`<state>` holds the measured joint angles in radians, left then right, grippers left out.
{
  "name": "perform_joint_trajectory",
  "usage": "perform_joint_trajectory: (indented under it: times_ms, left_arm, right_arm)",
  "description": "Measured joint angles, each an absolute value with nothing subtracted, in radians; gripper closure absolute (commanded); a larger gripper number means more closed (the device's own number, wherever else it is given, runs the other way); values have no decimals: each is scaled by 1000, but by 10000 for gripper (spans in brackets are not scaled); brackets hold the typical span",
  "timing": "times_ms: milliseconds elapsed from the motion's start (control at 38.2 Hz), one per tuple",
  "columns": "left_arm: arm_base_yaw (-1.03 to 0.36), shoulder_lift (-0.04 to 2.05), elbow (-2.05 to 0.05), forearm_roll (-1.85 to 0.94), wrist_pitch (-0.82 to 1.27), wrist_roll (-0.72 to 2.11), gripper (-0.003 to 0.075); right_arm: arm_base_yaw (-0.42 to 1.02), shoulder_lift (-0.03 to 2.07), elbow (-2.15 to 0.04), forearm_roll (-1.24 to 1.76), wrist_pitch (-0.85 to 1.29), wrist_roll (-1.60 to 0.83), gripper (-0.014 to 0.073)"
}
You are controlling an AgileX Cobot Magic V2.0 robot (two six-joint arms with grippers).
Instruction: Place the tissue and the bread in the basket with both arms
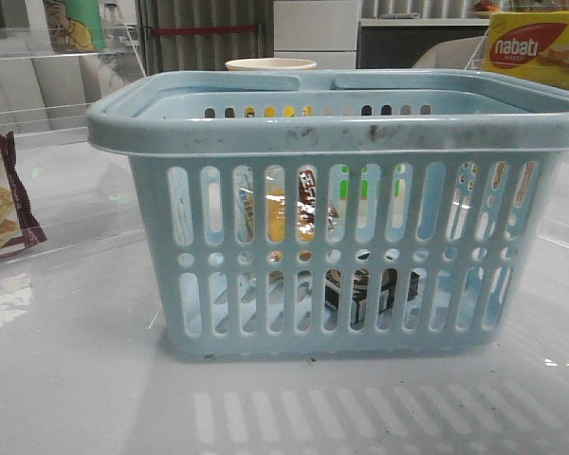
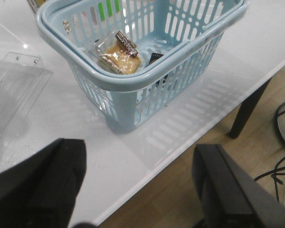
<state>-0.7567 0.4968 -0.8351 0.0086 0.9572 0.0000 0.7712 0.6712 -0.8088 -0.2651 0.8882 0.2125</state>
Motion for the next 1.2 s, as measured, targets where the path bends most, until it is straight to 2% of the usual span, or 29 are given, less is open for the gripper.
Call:
perform_joint_trajectory:
  times_ms: [183,497,601,810,915,1203]
  left_arm:
    - [-757,333,-758,9,950,0,192]
    - [-757,309,-706,9,929,27,199]
    - [-757,309,-702,9,916,29,272]
    - [-757,309,-702,9,905,29,528]
    - [-757,309,-702,9,905,31,625]
    - [-757,309,-702,10,905,31,625]
  right_arm:
    - [771,658,-809,-298,900,213,149]
    - [771,554,-709,-220,831,172,151]
    - [771,554,-689,-204,831,164,225]
    - [771,554,-688,-196,831,160,550]
    - [771,554,-688,-193,831,160,524]
    - [771,554,-688,-192,837,160,524]
